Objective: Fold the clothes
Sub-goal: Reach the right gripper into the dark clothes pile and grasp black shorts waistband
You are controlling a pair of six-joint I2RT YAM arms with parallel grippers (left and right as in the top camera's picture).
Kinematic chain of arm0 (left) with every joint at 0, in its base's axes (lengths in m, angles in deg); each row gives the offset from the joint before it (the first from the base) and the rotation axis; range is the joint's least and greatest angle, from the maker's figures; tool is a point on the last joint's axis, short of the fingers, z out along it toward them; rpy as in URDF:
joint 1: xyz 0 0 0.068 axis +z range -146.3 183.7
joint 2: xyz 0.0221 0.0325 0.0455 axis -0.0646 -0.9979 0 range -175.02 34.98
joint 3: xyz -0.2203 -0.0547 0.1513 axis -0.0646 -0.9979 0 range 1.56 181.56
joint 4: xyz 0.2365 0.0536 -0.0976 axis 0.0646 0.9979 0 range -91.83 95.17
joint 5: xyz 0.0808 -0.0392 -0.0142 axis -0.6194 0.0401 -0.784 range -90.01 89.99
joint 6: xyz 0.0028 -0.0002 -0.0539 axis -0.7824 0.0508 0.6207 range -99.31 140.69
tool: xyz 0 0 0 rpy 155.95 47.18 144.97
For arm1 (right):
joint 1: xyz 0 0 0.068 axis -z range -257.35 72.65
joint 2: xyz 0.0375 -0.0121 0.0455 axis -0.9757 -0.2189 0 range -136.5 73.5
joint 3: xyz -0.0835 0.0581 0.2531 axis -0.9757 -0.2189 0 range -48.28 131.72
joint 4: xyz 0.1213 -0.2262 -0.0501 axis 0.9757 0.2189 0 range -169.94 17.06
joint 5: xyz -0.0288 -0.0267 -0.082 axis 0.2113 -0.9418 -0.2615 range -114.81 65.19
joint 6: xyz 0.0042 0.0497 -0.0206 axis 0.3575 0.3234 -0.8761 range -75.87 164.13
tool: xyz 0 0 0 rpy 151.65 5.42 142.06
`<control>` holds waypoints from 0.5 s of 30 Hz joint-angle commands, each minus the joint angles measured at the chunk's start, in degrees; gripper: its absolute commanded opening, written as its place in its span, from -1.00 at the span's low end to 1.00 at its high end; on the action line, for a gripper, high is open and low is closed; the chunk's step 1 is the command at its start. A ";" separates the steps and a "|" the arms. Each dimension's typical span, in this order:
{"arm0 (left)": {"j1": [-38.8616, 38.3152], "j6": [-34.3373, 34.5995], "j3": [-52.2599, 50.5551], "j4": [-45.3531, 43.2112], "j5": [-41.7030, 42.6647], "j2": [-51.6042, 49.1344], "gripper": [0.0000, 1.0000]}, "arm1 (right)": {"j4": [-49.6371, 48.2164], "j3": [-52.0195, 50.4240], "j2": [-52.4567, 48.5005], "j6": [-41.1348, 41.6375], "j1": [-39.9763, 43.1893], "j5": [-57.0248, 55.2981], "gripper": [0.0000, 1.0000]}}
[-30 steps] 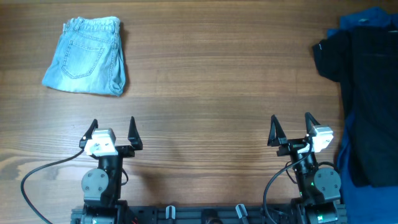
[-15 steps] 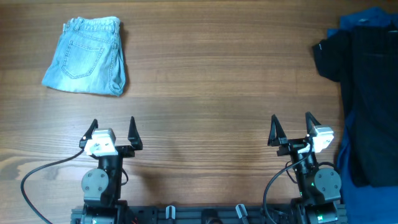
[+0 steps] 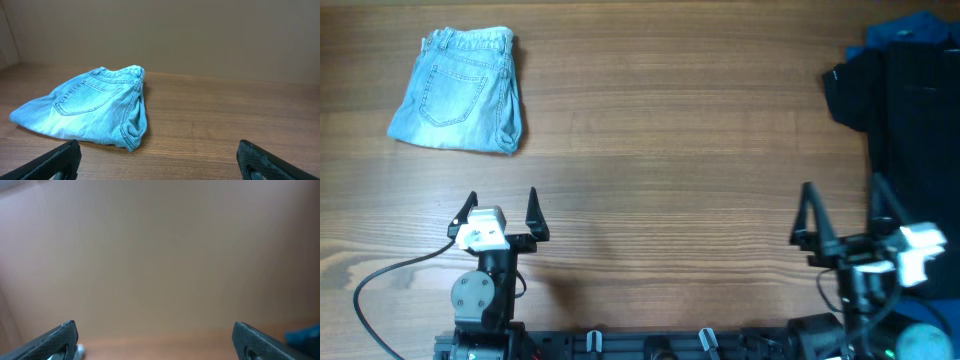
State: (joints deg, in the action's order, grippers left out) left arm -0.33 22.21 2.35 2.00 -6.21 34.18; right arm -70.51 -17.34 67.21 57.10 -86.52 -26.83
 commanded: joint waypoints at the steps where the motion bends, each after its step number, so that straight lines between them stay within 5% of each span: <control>1: -0.35 -1.09 -0.42 -0.26 -0.76 0.42 0.99 | 2.08 10.45 -8.66 0.57 0.20 -1.84 0.99; 10: -0.35 -1.09 -0.42 -0.26 -0.76 0.42 1.00 | 18.16 39.78 -40.06 -5.77 0.22 -3.23 0.99; 15: -0.35 -1.09 -0.42 -0.26 -0.79 0.42 0.99 | 33.27 58.47 -61.57 -12.96 0.33 -15.39 0.99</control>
State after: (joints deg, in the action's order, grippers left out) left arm -0.33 22.21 2.33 1.98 -6.21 34.18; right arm -41.28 33.41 13.68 49.72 -86.52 -33.02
